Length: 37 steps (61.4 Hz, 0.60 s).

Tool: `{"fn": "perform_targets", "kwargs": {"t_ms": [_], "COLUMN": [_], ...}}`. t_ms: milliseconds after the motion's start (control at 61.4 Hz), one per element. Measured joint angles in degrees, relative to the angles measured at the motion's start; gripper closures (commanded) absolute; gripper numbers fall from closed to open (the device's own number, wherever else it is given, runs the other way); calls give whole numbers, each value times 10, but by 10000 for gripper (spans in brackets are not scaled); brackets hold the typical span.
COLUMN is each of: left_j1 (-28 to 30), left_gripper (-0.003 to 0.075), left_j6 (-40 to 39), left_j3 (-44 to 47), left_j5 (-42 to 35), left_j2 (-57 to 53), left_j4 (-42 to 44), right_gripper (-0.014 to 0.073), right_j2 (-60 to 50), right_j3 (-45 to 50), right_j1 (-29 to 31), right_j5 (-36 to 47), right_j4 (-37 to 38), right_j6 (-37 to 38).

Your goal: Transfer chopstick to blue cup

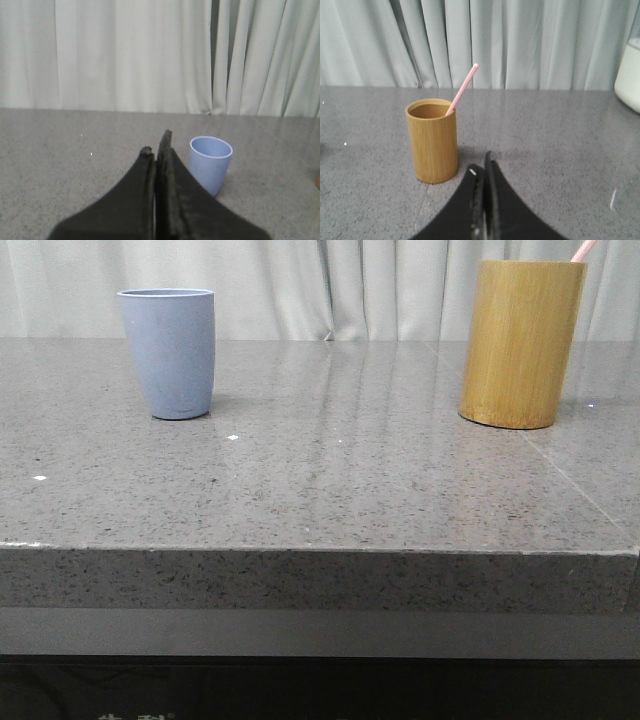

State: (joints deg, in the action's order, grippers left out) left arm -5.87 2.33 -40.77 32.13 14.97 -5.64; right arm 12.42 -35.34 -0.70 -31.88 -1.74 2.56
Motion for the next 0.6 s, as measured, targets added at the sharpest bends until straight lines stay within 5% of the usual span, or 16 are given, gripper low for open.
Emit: {"fn": "perform_targets", "kwargs": {"t_ms": [472, 602], "left_j1": [0, 0], "left_gripper": [739, 738], "left_j6": [0, 0], "left_j3": [-36, -36], "left_j5": [43, 41], "left_j2": [144, 167], "left_j4": [0, 1], "right_gripper": [654, 509], "right_j2": [152, 171], "right_j3": [-48, -48], "right_j1": [0, 0], "right_j5": [-67, -79], "right_j4": [-4, -8], "right_j6": [0, -22]}}
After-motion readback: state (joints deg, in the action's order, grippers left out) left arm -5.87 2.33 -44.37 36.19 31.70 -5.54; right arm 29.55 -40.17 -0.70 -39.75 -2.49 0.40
